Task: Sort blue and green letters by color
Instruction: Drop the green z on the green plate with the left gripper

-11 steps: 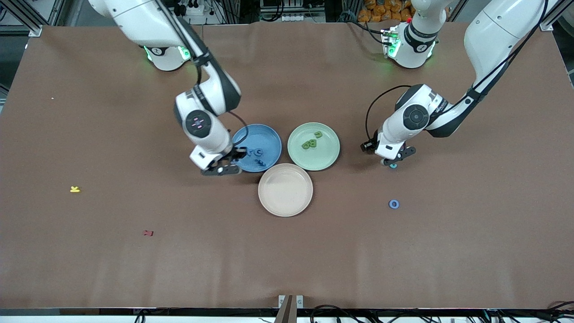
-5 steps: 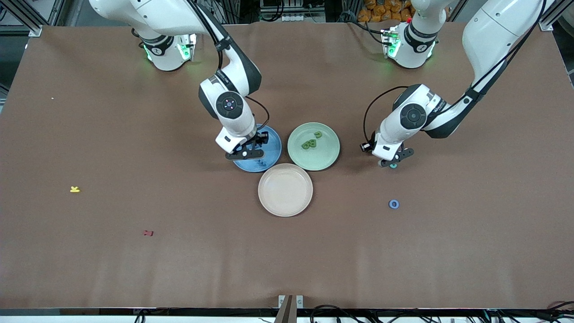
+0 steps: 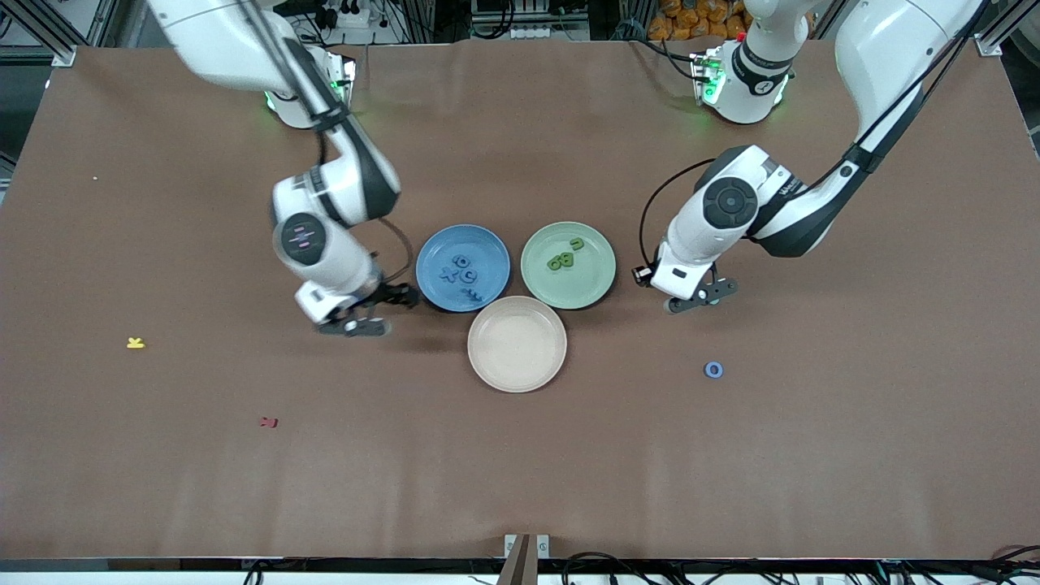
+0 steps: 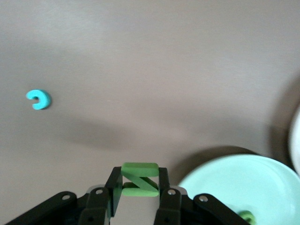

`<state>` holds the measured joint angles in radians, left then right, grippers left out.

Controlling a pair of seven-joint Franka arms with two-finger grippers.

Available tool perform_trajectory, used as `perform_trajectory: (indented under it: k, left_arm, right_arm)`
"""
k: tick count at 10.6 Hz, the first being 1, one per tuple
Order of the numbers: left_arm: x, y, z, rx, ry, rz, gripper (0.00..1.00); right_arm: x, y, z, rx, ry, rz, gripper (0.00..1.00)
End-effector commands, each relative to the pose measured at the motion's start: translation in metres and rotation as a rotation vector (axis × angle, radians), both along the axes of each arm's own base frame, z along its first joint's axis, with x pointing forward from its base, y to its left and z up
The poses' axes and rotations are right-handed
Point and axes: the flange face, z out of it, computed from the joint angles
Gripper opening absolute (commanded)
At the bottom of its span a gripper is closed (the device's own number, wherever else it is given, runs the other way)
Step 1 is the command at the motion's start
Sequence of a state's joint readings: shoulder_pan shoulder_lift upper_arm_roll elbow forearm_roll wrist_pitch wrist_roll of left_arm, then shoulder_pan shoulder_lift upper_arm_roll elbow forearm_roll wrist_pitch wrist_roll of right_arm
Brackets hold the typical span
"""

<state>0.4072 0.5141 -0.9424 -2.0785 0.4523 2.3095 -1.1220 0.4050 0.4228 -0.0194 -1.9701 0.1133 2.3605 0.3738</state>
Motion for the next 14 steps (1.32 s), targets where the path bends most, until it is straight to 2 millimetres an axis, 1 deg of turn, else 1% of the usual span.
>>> perform_trajectory:
  k: [1, 2, 3, 4, 5, 6, 7, 8, 9, 11, 12, 13, 14]
  left_arm:
    - [-0.022, -0.066, 0.01, -0.02, -0.003, -0.086, 0.0]
    - [-0.03, -0.081, 0.01, -0.026, 0.0, -0.091, 0.0]
    - [-0.046, -0.106, 0.008, -0.032, 0.009, -0.106, 0.0]
    - [-0.061, -0.124, 0.0, -0.024, 0.017, -0.135, 0.0]
    - [-0.071, -0.139, -0.014, -0.002, 0.024, -0.148, 0.0]
    - [-0.079, -0.152, -0.025, 0.029, 0.019, -0.142, 0.0]
    - [-0.075, -0.16, -0.03, 0.054, -0.005, -0.14, 0.65]
    - [-0.066, -0.16, -0.027, 0.059, -0.025, -0.137, 1.0]
    - [-0.056, -0.158, -0.02, 0.051, -0.04, -0.125, 1.0]
    - [-0.033, -0.159, 0.01, 0.032, -0.092, -0.125, 1.0]
    - [-0.013, -0.156, 0.032, 0.046, -0.113, -0.169, 1.0]
    - [0.012, -0.147, 0.06, 0.076, -0.132, -0.252, 1.0]
    - [0.033, -0.135, 0.084, 0.087, -0.147, -0.308, 1.0]
  right_arm:
    - [0.038, -0.106, 0.021, 0.02, -0.036, -0.042, 1.0]
    - [0.049, -0.138, 0.028, 0.021, -0.054, -0.082, 1.0]
    - [0.057, -0.164, 0.033, 0.025, -0.065, -0.116, 1.0]
    - [0.062, -0.183, 0.04, 0.026, -0.078, -0.145, 1.0]
    - [0.061, -0.192, 0.057, 0.024, -0.089, -0.153, 1.0]
    - [0.062, -0.202, 0.078, 0.021, -0.076, -0.161, 1.0]
    - [0.059, -0.21, 0.106, -0.006, -0.044, -0.148, 1.0]
    - [0.063, -0.224, 0.135, -0.069, -0.013, -0.128, 1.0]
    - [0.067, -0.226, 0.166, -0.136, 0.022, -0.098, 1.0]
    - [0.071, -0.227, 0.227, -0.16, 0.063, -0.1, 1.0]
    - [0.07, -0.227, 0.253, -0.161, 0.066, -0.105, 1.0]
    - [0.068, -0.225, 0.274, -0.163, 0.065, -0.104, 1.0]
    - [0.064, -0.229, 0.301, -0.16, 0.028, -0.107, 1.0]
